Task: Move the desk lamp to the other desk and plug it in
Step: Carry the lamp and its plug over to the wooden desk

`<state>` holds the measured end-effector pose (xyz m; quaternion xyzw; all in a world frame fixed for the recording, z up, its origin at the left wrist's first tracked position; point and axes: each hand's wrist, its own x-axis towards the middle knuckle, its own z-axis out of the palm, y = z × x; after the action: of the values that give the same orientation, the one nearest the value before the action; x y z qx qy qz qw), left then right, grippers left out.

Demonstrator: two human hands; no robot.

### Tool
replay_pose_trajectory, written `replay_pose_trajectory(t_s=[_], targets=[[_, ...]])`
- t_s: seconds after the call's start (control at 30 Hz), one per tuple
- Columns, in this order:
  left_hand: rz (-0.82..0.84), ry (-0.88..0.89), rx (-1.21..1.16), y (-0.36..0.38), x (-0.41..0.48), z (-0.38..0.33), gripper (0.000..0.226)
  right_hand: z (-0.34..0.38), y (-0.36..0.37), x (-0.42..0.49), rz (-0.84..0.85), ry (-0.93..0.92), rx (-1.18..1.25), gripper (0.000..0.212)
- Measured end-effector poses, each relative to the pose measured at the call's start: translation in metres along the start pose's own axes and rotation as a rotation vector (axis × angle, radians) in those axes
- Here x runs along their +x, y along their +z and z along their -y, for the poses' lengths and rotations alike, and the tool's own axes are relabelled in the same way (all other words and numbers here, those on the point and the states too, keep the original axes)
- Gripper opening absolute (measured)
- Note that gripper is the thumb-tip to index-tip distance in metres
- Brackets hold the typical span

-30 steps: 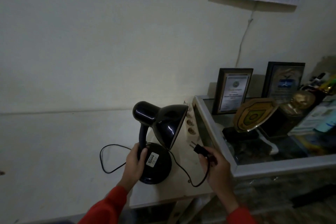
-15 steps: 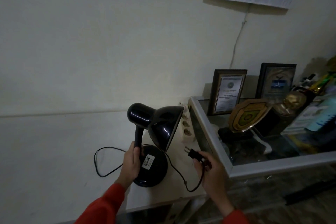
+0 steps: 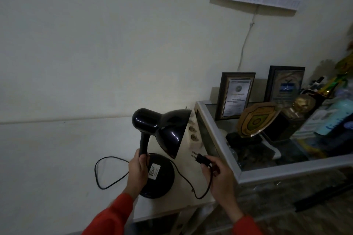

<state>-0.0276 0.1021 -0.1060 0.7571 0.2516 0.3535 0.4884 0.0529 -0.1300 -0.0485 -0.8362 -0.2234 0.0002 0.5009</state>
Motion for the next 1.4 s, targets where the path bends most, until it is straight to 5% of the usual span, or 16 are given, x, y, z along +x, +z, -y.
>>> replay_pose_trajectory(t_s=[0.27, 0.4, 0.5, 0.7, 1.1, 1.4], targets=[[0.002, 0.060, -0.040, -0.007, -0.001, -0.019, 0.061, -0.003, -0.002, 0.007, -0.041, -0.011, 0.042, 0.026], [0.025, 0.100, 0.014, -0.008, 0.004, -0.028, 0.033, 0.009, -0.007, 0.015, -0.091, -0.044, 0.221, 0.037], [0.043, 0.136, -0.004, -0.007, 0.008, -0.038, 0.035, 0.022, -0.014, 0.017, -0.105, -0.040, 0.328, 0.044], [0.074, 0.182, -0.105, -0.005, 0.014, -0.066, 0.051, 0.037, -0.034, 0.012, -0.190, -0.052, 0.263, 0.028], [0.297, 0.232, -0.282, 0.007, 0.005, -0.139, 0.029, 0.056, -0.092, -0.024, -0.410, -0.037, 0.218, 0.034], [0.524, 0.306, -0.365, 0.040, -0.036, -0.179, 0.029, 0.062, -0.147, -0.092, -0.664, 0.009, 0.082, 0.016]])
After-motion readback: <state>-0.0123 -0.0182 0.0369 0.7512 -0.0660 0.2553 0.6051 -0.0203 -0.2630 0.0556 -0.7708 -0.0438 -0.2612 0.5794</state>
